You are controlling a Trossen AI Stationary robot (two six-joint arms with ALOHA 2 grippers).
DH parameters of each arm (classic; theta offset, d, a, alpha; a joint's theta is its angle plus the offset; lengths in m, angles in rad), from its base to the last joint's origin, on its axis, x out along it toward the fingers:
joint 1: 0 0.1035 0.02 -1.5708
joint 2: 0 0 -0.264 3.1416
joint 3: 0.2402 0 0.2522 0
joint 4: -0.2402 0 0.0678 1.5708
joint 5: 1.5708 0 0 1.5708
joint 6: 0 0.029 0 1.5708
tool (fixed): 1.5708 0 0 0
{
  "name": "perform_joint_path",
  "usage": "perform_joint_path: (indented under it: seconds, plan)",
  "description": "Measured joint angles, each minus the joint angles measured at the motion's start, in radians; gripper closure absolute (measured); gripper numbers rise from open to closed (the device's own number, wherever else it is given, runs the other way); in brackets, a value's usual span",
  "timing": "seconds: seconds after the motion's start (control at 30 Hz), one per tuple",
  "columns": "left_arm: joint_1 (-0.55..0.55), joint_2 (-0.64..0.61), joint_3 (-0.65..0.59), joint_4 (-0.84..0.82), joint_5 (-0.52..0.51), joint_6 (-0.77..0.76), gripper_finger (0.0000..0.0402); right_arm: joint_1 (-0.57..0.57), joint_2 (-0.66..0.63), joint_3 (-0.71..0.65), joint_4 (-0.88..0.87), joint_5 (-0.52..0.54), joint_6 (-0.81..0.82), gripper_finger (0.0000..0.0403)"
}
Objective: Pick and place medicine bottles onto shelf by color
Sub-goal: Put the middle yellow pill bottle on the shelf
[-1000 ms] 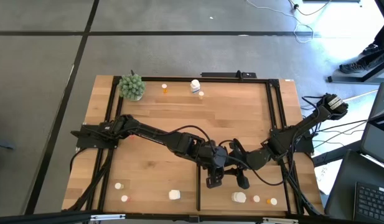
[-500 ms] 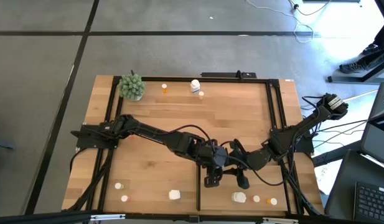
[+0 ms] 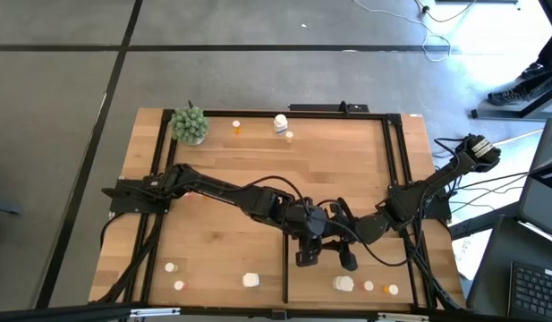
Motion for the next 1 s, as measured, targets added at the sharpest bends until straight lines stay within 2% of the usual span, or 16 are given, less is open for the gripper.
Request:
perform_joint_path:
  seconds: [0.5,0.83,1.0]
  plan:
    - [0.016,0.0,0.0,0.013,0.025,0.094,0.0259,-0.005,0.001,0.0,-0.004,0.001,-0.002,0.0291]
    - [0.016,0.001,0.119,-0.024,0.022,0.152,0.026,-0.004,0.002,-0.001,-0.004,0.019,-0.004,0.0291]
    - [0.015,-0.018,0.119,-0.075,0.021,0.151,0.026,-0.004,0.002,-0.002,0.003,0.022,-0.034,0.0291]
